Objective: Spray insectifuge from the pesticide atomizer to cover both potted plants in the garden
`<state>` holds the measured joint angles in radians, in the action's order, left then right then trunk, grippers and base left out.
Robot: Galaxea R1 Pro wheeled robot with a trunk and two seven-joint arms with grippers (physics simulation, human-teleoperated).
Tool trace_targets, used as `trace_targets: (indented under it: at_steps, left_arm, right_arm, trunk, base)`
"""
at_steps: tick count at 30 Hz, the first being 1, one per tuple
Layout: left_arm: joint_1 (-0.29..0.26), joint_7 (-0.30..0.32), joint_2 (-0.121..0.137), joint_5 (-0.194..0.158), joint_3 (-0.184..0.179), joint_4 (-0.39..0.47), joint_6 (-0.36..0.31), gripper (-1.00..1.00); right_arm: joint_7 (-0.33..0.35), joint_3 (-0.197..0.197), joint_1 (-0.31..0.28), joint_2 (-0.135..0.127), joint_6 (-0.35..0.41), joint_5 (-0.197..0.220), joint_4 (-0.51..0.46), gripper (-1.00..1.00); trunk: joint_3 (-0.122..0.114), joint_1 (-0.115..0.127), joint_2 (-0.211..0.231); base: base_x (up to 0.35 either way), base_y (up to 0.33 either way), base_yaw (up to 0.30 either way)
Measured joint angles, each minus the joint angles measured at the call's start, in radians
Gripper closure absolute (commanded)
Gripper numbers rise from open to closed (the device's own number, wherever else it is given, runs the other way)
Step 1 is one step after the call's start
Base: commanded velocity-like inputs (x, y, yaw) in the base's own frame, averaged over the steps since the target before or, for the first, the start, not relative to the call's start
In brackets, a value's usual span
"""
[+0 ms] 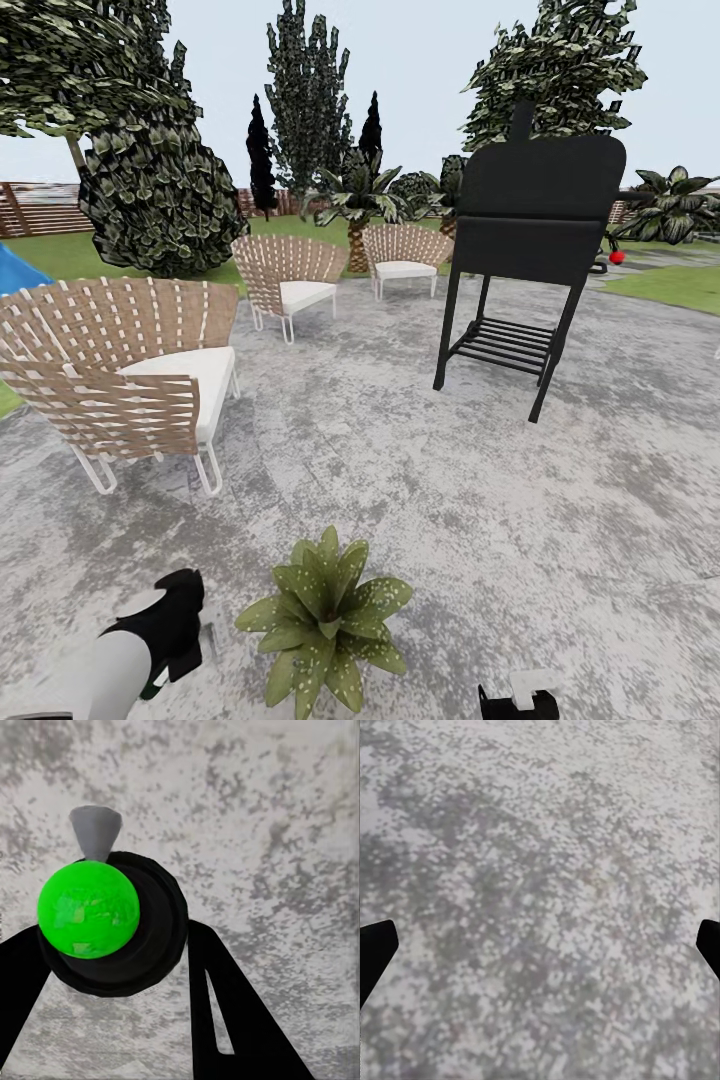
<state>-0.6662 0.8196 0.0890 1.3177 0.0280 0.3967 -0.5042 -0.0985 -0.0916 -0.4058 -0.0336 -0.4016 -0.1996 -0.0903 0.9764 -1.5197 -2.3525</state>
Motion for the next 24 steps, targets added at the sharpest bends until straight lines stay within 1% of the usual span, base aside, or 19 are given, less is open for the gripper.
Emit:
trace_targets:
  at_steps: [4, 8, 10, 11, 12, 14, 16, 17, 18, 19, 21, 22, 23, 24]
  left_arm:
    - [-0.001, -0.001, 0.004, 0.003, 0.001, 0.007, 0.0, 1.0]
    - [-0.002, -0.002, 0.017, 0.004, 0.001, 0.011, -0.001, 1.0]
    - [-0.003, -0.002, 0.031, 0.005, 0.001, 0.012, -0.001, 1.0]
    - [-0.006, -0.002, 0.041, 0.006, 0.001, 0.013, -0.001, 1.0]
    - [-0.008, -0.001, 0.056, 0.007, 0.0, 0.013, 0.001, 1.0]
    - [-0.01, 0.0, 0.071, -0.002, 0.001, 0.013, 0.002, 1.0]
    - [-0.011, 0.005, 0.081, -0.042, 0.001, 0.013, 0.006, 1.0]
    - [-0.012, 0.008, 0.082, -0.068, 0.0, 0.013, 0.012, 1.0]
    - [-0.013, 0.01, 0.079, -0.086, -0.002, 0.013, 0.016, 1.0]
    - [-0.013, 0.011, 0.074, -0.096, -0.003, 0.013, 0.018, 1.0]
    - [-0.014, 0.027, 0.053, -0.105, -0.006, 0.013, 0.018, 1.0]
    - [-0.014, 0.054, 0.045, -0.103, -0.008, 0.013, 0.02, 1.0]
    - [-0.014, 0.078, 0.043, -0.101, -0.008, 0.013, 0.021, 1.0]
    - [-0.014, 0.12, 0.044, -0.099, -0.009, 0.013, 0.022, 1.0]
  right_arm:
    - [0.0, 0.0, 0.0, 0.0, 0.0, 0.0, 0.0, -1.0]
    - [0.0, 0.0, 0.0, 0.0, 0.0, 0.0, 0.0, -1.0]
    - [0.0, 0.0, 0.0, 0.0, 0.0, 0.0, 0.0, -1.0]
    - [0.0, 0.0, 0.0, 0.0, 0.0, 0.0, 0.0, -1.0]
    - [0.0, 0.0, 0.0, 0.0, 0.0, 0.0, 0.0, -1.0]
    - [0.0, 0.0, 0.0, 0.0, 0.0, 0.0, -0.001, -1.0]
    - [0.0, 0.0, 0.0, 0.001, 0.0, 0.0, 0.0, -1.0]
    - [0.0, 0.0, 0.0, 0.0, 0.0, 0.0, -0.001, -1.0]
    - [0.0, 0.0, 0.0, 0.001, 0.0, 0.0, -0.001, -1.0]
    - [-0.001, 0.0, 0.0, 0.0, 0.0, 0.0, -0.001, -1.0]
    - [-0.001, 0.0, 0.0, 0.0, 0.0, 0.0, -0.001, -1.0]
    - [-0.001, 0.0, 0.0, 0.0, 0.0, 0.0, -0.001, -1.0]
    - [-0.001, 0.0, 0.0, 0.0, 0.0, 0.0, -0.001, -1.0]
    - [-0.001, 0.0, 0.0, 0.0, 0.0, 0.0, -0.001, -1.0]
  trunk:
    - [0.0, 0.0, 0.0]
    - [0.0, 0.0, 0.0]
    - [0.0, 0.0, 0.0]
    - [0.0, 0.0, 0.0]
    - [0.0, 0.0, 0.0]
    - [0.0, 0.0, 0.0]
    - [0.0, 0.0, 0.0]
    - [0.0, 0.0, 0.0]
    - [0.0, 0.0, 0.0]
    - [0.0, 0.0, 0.0]
    - [0.0, 0.0, 0.0]
    - [0.0, 0.0, 0.0]
    - [0.0, 0.0, 0.0]
    - [0.0, 0.0, 0.0]
  base:
    - [0.0, 0.0, 0.0]
    - [0.0, 0.0, 0.0]
    - [0.0, 0.0, 0.0]
    - [0.0, 0.0, 0.0]
    - [0.0, 0.0, 0.0]
    - [0.0, 0.0, 0.008]
    - [0.0, 0.0, 0.095]
    - [0.0, 0.0, 0.166]
    - [0.0, 0.0, 0.209]
    - [0.0, 0.0, 0.248]
    - [0.0, 0.0, 0.265]
    - [0.0, 0.0, 0.272]
    - [0.0, 0.0, 0.274]
    - [0.0, 0.0, 0.275]
